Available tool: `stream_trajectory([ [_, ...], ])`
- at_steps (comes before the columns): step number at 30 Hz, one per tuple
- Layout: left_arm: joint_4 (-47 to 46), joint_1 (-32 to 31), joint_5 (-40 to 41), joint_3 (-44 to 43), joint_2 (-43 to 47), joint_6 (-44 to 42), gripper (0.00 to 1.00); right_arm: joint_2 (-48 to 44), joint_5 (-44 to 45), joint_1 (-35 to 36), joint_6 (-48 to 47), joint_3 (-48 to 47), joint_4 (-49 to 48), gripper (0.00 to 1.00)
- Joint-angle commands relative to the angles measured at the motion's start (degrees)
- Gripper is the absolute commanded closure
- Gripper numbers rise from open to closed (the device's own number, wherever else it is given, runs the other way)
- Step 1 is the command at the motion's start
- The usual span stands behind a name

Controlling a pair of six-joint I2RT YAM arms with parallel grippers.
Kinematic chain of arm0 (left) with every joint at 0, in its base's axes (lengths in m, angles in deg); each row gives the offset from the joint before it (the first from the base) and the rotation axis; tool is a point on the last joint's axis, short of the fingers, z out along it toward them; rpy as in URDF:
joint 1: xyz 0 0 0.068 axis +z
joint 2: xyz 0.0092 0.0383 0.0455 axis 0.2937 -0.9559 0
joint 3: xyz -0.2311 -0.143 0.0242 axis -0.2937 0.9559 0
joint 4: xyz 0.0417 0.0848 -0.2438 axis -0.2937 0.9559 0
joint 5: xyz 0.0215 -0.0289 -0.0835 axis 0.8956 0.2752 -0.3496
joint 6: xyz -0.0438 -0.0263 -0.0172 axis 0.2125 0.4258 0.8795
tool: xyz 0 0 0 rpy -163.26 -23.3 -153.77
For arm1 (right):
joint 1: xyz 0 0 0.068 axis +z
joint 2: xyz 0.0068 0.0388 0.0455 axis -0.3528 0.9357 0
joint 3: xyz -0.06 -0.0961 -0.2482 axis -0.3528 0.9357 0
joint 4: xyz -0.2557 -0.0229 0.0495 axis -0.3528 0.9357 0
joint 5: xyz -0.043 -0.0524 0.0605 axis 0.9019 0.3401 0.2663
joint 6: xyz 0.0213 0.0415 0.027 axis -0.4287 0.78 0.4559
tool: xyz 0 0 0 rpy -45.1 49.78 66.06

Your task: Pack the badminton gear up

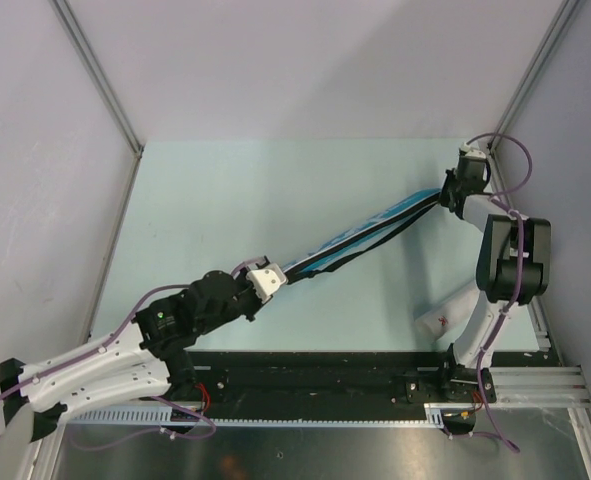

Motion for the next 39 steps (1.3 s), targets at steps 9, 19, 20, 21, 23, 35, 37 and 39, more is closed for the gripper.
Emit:
stream_trajectory([
  [9,-1.9,0.3,6.1,-3.6,-1.6,1.5,1.0,5.0,-1.2,-5.4,-1.8,-15.6,4.9,0.94],
  [19,-5.3,5.5,9.2,-13.0,-23.1,-1.1,1.0,-18.1,-0.1,3.8,8.3,-10.1,24.8,0.2],
  [20,-5.3,6.4,4.5,-13.9,-24.7,-1.4,1.0,-20.1,-3.7,4.2,9.0,-6.2,24.1,0.2],
  [21,-5.2,7.6,3.1,-14.8,-26.8,-2.7,1.0,-21.9,-4.3,4.6,9.6,-4.6,23.0,0.2],
  [23,-5.1,7.6,2.0,-16.4,-31.0,-4.3,1.0,-26.9,-4.2,6.7,9.4,-0.5,22.1,0.19],
  [35,-2.4,7.6,-9.1,-15.3,-32.3,1.6,0.25,-33.8,-10.8,11.4,8.6,6.5,23.3,0.13],
  [37,-2.4,7.6,-12.4,-15.9,-29.4,3.3,0.23,-35.2,-8.2,12.4,8.0,6.5,24.0,0.12],
  [39,-2.4,7.7,-16.1,-17.1,-25.4,4.3,0.22,-38.4,-7.1,13.1,7.2,6.5,24.4,0.08],
])
